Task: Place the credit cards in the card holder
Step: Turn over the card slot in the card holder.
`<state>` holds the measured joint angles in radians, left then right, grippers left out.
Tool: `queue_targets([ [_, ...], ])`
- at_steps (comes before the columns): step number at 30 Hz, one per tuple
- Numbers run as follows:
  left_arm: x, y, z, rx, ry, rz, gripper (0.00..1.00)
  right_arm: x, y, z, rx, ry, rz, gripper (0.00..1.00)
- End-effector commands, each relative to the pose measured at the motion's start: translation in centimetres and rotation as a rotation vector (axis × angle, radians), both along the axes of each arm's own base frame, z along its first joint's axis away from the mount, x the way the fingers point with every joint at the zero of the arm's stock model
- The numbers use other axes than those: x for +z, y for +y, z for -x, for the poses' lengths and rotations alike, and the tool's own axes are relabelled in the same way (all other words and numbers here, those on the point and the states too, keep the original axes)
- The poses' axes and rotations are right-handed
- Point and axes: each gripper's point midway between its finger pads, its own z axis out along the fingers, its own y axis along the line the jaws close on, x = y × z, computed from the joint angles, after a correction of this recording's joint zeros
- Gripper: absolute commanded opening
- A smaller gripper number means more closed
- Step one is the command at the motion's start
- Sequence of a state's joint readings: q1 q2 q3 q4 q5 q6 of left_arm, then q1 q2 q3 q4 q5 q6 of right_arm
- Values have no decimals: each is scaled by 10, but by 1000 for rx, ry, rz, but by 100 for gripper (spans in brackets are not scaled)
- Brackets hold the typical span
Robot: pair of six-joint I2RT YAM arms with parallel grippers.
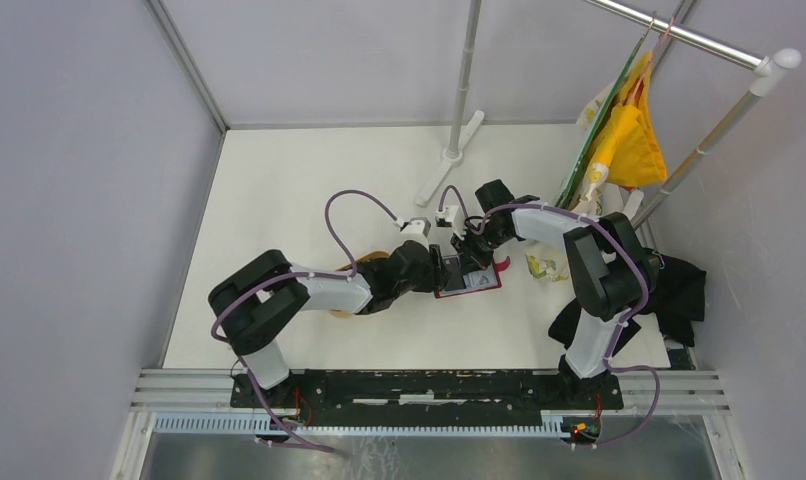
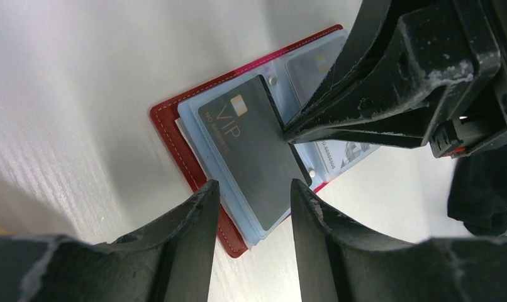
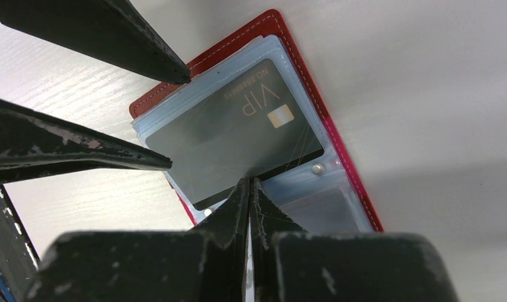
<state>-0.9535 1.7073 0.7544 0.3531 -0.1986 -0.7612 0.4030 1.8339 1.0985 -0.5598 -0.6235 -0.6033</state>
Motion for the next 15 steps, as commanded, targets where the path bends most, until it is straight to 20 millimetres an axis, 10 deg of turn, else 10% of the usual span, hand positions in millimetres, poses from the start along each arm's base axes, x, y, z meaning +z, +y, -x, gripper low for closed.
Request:
queue_targets([
  [1, 18, -18, -13, -2, -31, 78, 51, -4, -4, -10, -6, -18, 29, 4],
  [15, 15, -21, -13, -19, -11, 118, 46, -2, -4, -11, -7, -19, 29, 4],
])
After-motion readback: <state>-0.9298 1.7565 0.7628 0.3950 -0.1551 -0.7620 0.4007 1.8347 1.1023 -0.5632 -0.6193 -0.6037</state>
